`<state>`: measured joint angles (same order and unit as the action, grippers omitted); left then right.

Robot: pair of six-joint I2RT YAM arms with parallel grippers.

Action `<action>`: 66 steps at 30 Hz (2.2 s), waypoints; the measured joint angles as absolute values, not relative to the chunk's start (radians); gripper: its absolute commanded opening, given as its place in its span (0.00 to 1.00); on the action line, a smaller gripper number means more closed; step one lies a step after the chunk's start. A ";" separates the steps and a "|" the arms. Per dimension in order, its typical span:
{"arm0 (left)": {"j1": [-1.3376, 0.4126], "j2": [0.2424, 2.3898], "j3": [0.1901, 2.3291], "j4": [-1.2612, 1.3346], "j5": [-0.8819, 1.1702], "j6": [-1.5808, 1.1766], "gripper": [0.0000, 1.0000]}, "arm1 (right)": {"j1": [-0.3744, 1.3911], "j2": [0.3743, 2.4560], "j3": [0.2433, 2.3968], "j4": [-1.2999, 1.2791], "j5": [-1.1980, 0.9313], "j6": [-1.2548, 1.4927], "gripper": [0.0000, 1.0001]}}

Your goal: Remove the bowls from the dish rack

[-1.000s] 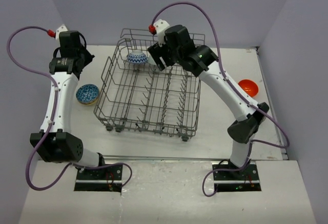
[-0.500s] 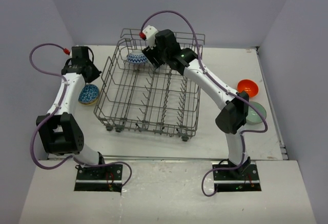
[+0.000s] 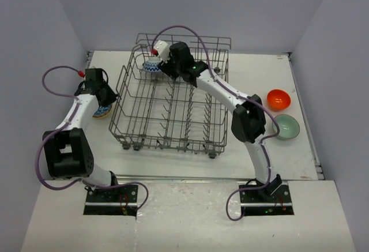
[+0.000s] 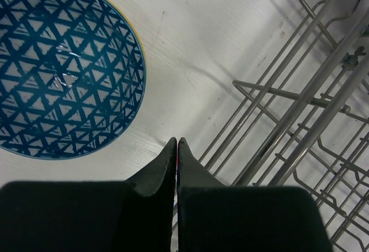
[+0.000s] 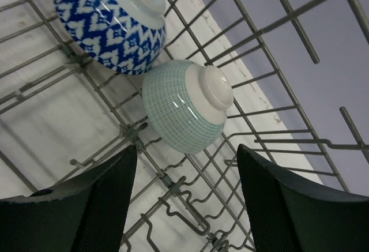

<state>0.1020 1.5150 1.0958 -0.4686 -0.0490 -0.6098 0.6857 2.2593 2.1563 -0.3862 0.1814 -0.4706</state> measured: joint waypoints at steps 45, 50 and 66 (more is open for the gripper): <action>0.097 1.155 0.938 -0.226 -0.113 -0.696 0.84 | 0.630 2.269 1.792 0.098 0.255 -0.656 0.71; 0.097 1.141 0.934 -0.225 -0.117 -0.696 0.84 | 0.635 2.266 1.742 0.105 0.253 -0.656 0.71; 0.097 1.114 0.749 -0.191 -0.098 -0.696 0.85 | 0.642 2.371 1.905 0.091 0.255 -0.698 0.72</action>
<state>0.0967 1.1145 0.7486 -0.1905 -0.0978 -0.6964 0.6422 2.3711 1.9045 0.0914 0.2546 -0.6983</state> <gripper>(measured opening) 0.849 0.714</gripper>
